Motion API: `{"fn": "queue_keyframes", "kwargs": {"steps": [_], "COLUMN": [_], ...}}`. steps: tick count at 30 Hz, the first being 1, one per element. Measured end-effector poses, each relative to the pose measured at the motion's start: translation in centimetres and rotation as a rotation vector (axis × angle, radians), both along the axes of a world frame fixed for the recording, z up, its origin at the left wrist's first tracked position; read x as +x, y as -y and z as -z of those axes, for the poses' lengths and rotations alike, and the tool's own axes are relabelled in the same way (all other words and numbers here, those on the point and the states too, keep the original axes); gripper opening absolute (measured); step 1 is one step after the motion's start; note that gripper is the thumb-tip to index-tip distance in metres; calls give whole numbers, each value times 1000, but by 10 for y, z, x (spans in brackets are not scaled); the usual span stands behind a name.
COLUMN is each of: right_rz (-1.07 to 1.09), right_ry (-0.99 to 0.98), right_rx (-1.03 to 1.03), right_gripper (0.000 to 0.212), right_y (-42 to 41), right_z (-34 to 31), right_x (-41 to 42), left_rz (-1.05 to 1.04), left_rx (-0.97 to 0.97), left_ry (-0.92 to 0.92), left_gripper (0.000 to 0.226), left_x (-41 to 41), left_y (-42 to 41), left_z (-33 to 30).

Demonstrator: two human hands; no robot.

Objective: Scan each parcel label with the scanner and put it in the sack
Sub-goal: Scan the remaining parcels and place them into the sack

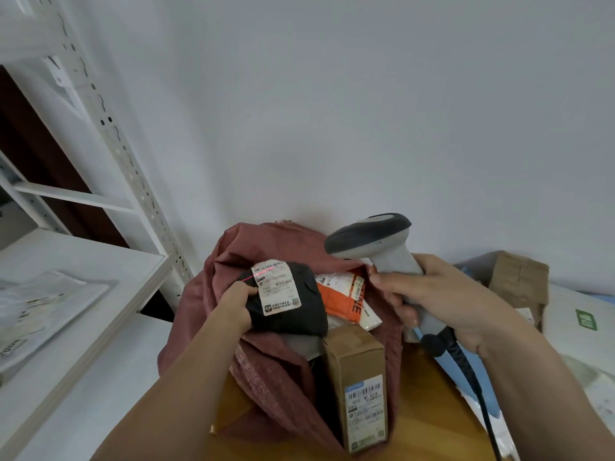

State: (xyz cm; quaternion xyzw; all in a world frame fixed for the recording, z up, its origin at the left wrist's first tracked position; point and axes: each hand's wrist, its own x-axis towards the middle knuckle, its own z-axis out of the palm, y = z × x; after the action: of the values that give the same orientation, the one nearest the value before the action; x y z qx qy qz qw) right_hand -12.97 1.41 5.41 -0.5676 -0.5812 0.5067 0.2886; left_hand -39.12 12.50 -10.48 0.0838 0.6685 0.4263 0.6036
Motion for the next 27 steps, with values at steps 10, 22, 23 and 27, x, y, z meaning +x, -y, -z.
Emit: {"fn": "queue_keyframes", "kwargs": {"steps": [10,22,23,27], "right_rz": [109,267,280,327], "right_ry": [-35,-65,-73,-109], "right_rx": [-15,0,-6,-15], "right_gripper": [19,16,15,15], "right_y": [-2,1,0,-4], "right_z": [8,19,20,24], "right_x": [5,54,60,86], "left_rz": [167,-278,-259,-21], "left_rx": [-128,-77,-57,160], "left_ry": [-360,-711,-773,-1100], "left_gripper": [6,67,64,86], "left_x": [0,37,44,74], "left_y": [-20,-49,-48,-48], "left_z": [4,4,6,15]}}
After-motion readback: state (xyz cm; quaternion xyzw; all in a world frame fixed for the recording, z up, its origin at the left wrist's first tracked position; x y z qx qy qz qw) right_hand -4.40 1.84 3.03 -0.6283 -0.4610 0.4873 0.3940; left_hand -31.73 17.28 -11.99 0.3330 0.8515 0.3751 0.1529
